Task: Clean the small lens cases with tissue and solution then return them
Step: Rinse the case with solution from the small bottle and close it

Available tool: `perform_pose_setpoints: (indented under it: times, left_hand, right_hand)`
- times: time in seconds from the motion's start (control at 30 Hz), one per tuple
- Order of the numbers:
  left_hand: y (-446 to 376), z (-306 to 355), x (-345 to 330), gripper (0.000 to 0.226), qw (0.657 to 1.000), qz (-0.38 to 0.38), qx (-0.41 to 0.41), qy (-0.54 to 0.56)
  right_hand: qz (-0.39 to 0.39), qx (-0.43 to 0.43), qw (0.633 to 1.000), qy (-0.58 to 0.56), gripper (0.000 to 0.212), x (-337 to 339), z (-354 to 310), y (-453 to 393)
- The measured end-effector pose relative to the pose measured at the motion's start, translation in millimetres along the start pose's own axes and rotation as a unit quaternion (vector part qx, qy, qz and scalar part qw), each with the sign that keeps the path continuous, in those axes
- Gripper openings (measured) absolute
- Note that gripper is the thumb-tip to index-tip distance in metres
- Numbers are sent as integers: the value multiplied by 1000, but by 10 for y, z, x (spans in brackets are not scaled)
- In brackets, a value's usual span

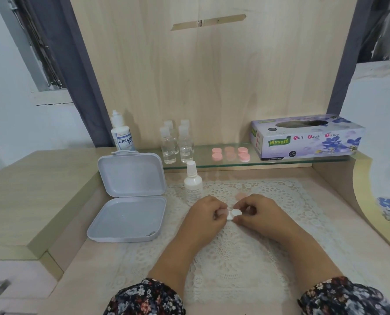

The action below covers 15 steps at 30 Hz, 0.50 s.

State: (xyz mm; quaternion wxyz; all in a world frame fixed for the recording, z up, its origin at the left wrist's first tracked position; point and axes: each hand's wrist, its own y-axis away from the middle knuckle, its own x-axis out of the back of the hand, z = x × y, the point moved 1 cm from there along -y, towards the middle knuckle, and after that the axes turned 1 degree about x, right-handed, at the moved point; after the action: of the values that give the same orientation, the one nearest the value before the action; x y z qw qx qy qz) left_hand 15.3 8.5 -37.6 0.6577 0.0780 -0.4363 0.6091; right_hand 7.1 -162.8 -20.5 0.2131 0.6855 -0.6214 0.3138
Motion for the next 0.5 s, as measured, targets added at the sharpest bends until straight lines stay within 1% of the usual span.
perform_pose_setpoints:
  times: [0.17, 0.37, 0.5]
  left_hand:
    - [-3, -1, -13, 19, 1000, 0, -7, -14]
    - [-3, 1, -2, 20, 1000, -9, 3, -19]
    - [13, 14, 23, 24, 999, -35, 34, 0]
  right_hand:
    - [-2, 0, 1000, -1, 11, 0, 6, -8]
    - [-2, 3, 1000, 3, 10, -3, 14, -11]
    - [-2, 3, 1000, 4, 11, -3, 19, -10]
